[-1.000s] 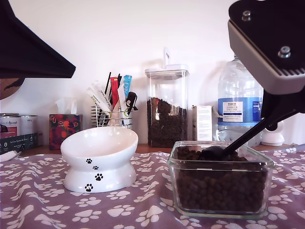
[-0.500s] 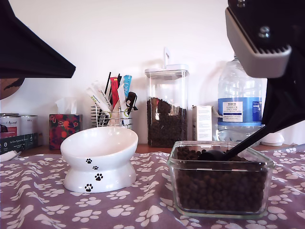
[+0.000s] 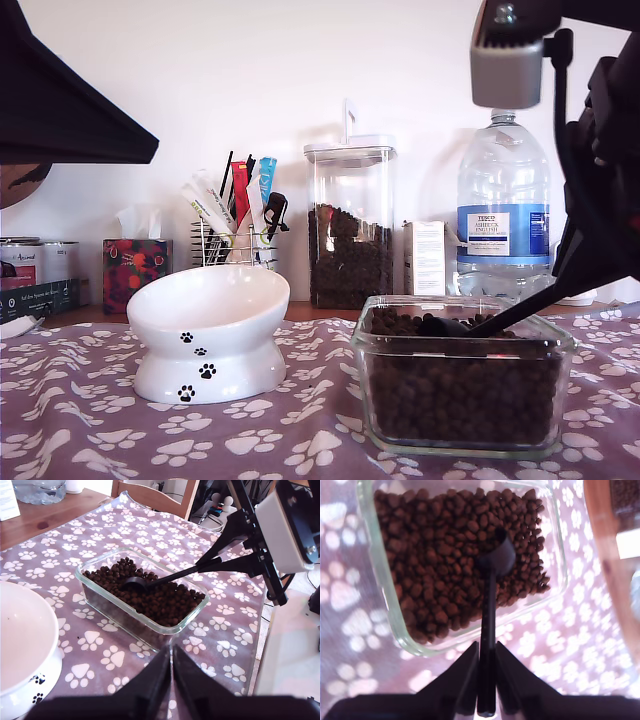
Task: Measure one spoon of cat food and pour it into the food bowl
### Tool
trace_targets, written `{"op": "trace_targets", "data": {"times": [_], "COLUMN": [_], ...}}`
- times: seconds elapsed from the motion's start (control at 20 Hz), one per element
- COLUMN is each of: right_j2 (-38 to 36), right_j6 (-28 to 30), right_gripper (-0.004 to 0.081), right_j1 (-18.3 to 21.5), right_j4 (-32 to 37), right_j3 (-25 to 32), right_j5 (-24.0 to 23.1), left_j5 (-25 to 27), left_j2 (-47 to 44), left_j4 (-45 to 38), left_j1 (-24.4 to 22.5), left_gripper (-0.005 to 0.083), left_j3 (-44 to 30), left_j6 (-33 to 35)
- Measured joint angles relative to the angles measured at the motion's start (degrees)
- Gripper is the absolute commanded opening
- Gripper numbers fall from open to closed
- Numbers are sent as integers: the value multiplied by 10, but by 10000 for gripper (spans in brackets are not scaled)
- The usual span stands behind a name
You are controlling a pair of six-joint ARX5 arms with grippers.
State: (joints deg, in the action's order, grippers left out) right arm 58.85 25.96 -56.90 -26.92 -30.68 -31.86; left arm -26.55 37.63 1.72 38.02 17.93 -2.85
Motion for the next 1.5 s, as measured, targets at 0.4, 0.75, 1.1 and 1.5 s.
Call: {"op": "trace_targets", "data": {"times": [0.4, 0.75, 1.1, 1.5], "right_j2": [0, 0, 0, 0], "right_j6": [-205, -286, -351, -397], "right_gripper": [-13, -13, -13, -13], "right_j1": [62, 75, 114, 180], "right_j4": [-28, -30, -29, -28], "right_j3": [-11, -12, -14, -16], "right_j5": [71, 137, 189, 292], "left_j5": [0, 0, 0, 0], "left_j2": [0, 0, 0, 0], "left_j4": [0, 0, 0, 1], "left_j1": [0, 0, 0, 0], "left_gripper": [-19, -19, -19, -19], "left_j3": [0, 0, 0, 0], "left_j6": [0, 0, 0, 0]}}
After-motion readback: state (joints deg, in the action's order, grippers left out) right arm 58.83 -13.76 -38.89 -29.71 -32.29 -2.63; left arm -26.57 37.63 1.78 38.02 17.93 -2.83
